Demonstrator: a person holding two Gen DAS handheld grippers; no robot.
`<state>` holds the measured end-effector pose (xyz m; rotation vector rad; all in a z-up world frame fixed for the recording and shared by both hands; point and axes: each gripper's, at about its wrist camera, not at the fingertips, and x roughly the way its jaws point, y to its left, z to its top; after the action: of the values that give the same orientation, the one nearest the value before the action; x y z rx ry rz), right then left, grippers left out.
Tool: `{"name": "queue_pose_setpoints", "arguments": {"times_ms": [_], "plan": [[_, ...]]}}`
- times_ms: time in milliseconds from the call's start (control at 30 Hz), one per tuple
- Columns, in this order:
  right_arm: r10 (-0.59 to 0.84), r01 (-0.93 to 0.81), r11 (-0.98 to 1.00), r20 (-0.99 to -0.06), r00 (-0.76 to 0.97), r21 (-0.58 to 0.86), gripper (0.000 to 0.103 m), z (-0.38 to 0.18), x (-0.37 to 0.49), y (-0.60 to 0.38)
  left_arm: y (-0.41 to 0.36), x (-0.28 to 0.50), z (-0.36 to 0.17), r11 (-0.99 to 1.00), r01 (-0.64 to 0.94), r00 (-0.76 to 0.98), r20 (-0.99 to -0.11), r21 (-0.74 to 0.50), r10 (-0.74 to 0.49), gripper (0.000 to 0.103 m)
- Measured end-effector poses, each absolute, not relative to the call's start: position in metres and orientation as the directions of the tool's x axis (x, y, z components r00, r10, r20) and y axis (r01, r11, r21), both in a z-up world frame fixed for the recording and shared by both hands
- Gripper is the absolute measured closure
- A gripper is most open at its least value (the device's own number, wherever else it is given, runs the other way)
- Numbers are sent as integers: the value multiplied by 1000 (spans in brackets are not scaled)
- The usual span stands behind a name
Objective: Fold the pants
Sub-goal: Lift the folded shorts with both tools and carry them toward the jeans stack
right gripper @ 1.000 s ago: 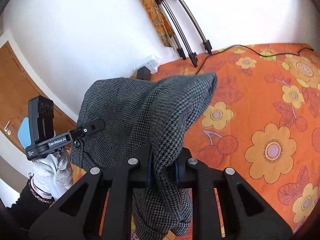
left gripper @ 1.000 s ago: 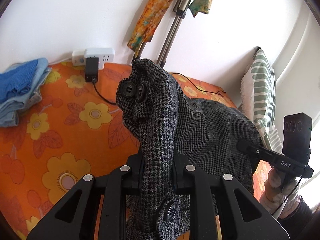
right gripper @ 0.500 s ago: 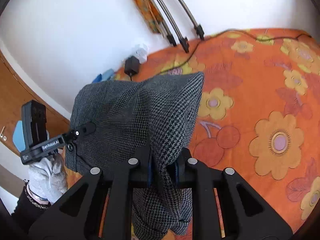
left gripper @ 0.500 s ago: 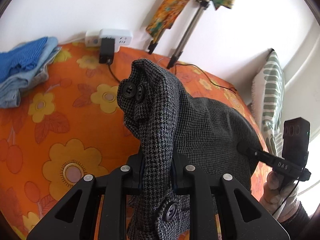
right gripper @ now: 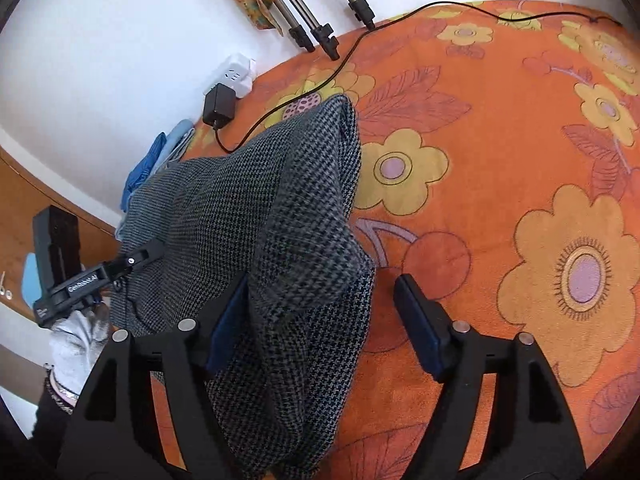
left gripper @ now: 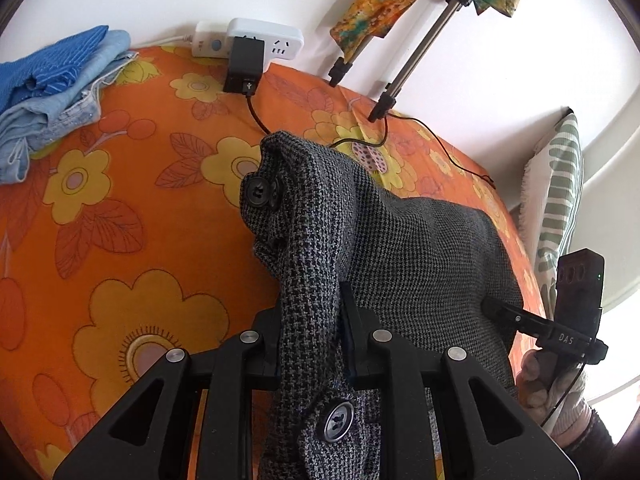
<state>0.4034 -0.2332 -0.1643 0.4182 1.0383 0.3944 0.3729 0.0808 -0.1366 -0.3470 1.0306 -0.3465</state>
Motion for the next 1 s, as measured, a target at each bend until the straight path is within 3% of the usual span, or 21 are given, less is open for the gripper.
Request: {"name": "queue_pose_setpoints", "arguments": {"times_ms": [133, 233, 300, 400, 433, 1000], "plan": [[520, -133, 841, -718, 463, 524, 28, -166, 402, -229, 83, 373, -138, 884, 100, 466, -763, -457, -448, 83], [573, -167, 811, -703, 421, 561, 49, -170, 404, -218, 83, 372, -138, 882, 97, 469, -761, -461, -449, 83], [577, -172, 808, -700, 419, 563, 56, -172, 403, -212, 84, 371, -138, 882, 93, 471, -760, -462, -448, 83], [605, -183, 788, -684, 407, 588, 78, -169, 404, -209, 82, 369, -136, 888, 99, 478, -762, -449, -438, 83], [601, -186, 791, -684, 413, 583, 81, -166, 403, -208, 81, 368, -135, 891, 102, 481, -762, -443, -434, 83], [582, -319, 810, -604, 544, 493, 84, -89, 367, -199, 82, 324, -67, 916, 173, 617, -685, -363, -388, 84]]}}
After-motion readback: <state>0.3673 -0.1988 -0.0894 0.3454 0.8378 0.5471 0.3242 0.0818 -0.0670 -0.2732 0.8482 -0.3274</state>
